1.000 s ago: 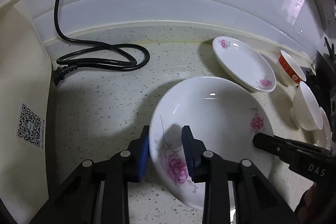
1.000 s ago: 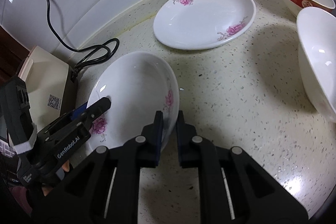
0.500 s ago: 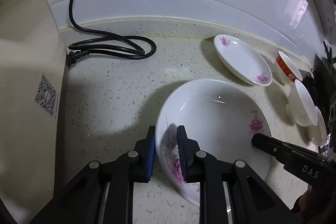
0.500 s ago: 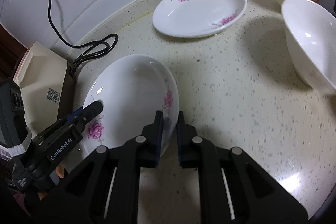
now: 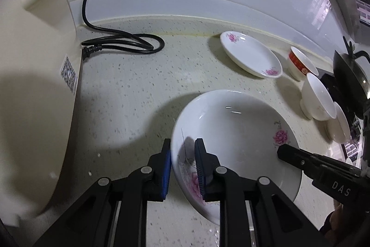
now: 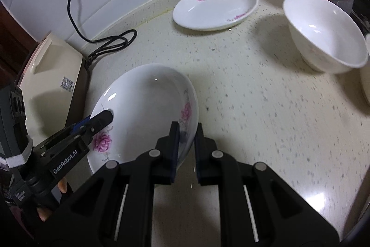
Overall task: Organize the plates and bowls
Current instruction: 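Carry the second plate with both tools toward the first plate by the stove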
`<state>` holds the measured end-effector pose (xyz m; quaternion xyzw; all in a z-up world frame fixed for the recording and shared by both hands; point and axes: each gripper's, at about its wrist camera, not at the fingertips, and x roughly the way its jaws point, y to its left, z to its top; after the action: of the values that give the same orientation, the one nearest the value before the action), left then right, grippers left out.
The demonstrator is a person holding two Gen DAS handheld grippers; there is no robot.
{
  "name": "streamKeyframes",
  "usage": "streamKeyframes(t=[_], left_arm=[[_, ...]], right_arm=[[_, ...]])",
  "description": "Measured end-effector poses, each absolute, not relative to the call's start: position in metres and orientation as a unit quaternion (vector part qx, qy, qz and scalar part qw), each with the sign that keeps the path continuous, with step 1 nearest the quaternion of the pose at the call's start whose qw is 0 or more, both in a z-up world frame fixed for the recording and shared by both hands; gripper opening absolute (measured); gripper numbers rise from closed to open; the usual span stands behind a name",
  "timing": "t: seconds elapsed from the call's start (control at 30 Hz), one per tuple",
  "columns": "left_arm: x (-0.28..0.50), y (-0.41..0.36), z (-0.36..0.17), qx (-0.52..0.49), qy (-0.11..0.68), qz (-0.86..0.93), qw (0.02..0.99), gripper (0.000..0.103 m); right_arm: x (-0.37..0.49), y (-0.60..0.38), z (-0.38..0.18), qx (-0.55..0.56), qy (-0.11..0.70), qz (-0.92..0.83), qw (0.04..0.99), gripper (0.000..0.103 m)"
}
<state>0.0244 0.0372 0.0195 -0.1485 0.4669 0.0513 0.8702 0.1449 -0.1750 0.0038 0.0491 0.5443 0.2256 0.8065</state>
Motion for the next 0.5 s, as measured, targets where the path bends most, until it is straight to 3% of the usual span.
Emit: streamKeyframes(t=[0.5], left_arm=[[0.004,-0.006,0.026,-0.121,0.475,-0.007,0.871,0.020]], right_arm=[[0.099,-0.224,0.015,0.075,0.537,0.172,0.823,0.015]])
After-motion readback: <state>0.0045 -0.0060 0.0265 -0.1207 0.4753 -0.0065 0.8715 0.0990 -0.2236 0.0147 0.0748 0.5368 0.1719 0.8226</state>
